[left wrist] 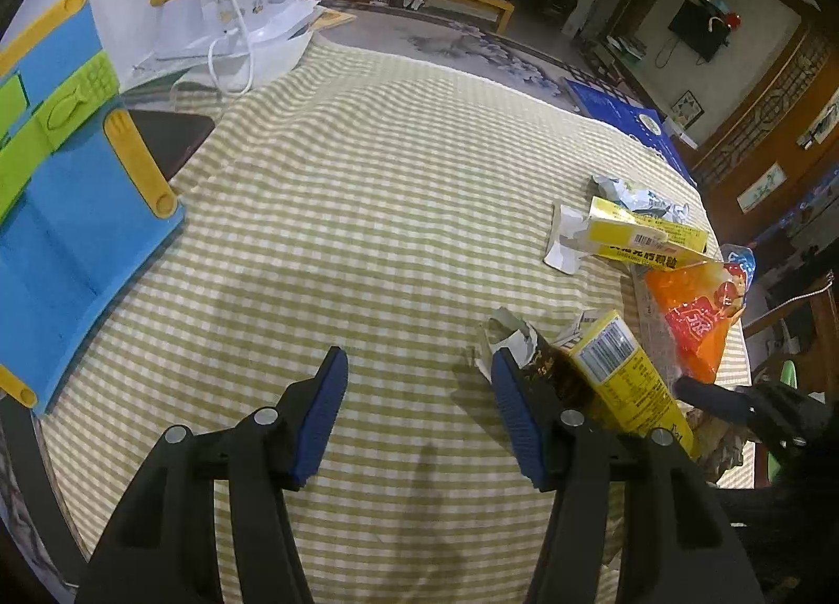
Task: Collect trash
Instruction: 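Grasp the dark cigarette box with the left tool while the right tool grasps the yellow snack box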
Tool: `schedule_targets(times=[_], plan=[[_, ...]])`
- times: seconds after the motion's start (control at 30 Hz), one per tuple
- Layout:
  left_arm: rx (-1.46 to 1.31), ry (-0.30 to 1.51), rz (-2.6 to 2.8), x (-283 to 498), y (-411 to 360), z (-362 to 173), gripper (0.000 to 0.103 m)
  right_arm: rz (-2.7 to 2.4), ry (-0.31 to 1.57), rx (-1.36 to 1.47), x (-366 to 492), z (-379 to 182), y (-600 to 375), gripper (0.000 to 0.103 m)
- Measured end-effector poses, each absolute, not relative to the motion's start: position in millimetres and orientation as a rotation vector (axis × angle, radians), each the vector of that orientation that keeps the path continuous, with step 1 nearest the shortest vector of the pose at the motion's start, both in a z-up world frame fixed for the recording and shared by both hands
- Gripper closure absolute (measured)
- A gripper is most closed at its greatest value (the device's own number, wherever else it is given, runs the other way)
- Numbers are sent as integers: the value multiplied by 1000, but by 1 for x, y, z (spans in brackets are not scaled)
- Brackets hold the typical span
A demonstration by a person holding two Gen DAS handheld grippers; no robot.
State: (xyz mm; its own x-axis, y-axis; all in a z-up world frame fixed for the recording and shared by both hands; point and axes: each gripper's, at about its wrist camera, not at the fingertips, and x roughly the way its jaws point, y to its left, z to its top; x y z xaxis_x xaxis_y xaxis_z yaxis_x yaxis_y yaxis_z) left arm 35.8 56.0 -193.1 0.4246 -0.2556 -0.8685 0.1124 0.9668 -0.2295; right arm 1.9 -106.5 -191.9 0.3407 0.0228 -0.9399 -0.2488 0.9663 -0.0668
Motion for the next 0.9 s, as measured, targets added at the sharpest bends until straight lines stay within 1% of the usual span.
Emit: schedule_targets(times=[0.03, 0.07, 0.17, 0.4, 0.57, 0.63, 0.7, 0.73, 0.77, 0.8, 0.83, 0.9], plan=[[-149, 1114, -234, 36, 56, -195, 49, 177, 1218, -216, 1, -194, -109, 57], [-152, 1117, -237, 35, 56, -196, 49, 165, 1219, -212, 3, -196, -112, 60], [-151, 1133, -265, 35, 48, -199, 49, 169, 1192, -89, 5, -185, -129, 63], [-146, 1206, -376, 37, 6, -215, 49, 47, 969, 120, -9, -122, -184, 63], [-153, 1271, -415, 41, -25, -236, 48, -9, 922, 173, -22, -107, -208, 63], [-173, 1283, -418, 43, -29, -240, 45, -18, 921, 181, -24, -109, -210, 63], [-160, 1273, -411, 45, -36, -240, 45, -26, 920, 190, -28, -110, -214, 63], [-156, 1272, -413, 47, -37, -240, 47, -30, 918, 193, -32, -111, -214, 63], [-147, 1271, -409, 48, -41, -240, 52, -33, 915, 195, -35, -111, -215, 63], [-151, 1271, -410, 49, -43, -240, 55, -35, 913, 197, -38, -110, -216, 63], [-155, 1271, -412, 51, -44, -241, 56, -35, 911, 197, -40, -108, -220, 63], [-164, 1259, -416, 51, -46, -238, 64, -39, 901, 200, -44, -105, -222, 63]])
